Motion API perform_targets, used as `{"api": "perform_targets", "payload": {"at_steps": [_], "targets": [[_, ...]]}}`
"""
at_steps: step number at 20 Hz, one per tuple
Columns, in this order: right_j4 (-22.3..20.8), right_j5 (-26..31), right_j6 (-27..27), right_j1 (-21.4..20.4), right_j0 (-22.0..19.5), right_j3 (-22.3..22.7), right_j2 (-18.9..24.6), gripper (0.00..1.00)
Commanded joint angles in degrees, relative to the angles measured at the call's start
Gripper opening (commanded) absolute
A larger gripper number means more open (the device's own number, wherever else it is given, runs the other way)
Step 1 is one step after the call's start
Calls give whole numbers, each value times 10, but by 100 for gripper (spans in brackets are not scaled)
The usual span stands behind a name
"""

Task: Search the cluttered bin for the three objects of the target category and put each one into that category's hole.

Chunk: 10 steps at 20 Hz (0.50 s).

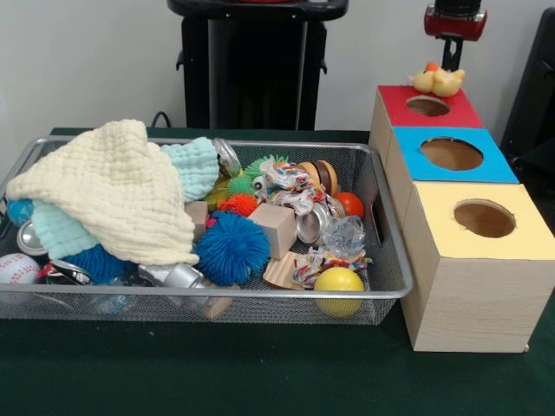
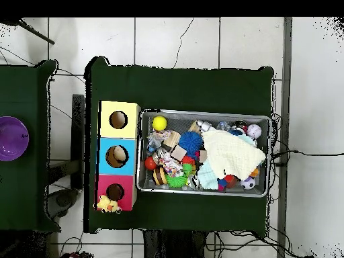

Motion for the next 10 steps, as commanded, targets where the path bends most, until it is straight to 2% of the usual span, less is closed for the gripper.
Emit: {"api": "perform_targets", "payload": {"at_steps": [1, 10], "targets": [[-14, 64, -21, -2, 15, -94, -37, 0], [-36, 51, -1, -3, 33, -105, -69, 0]]}}
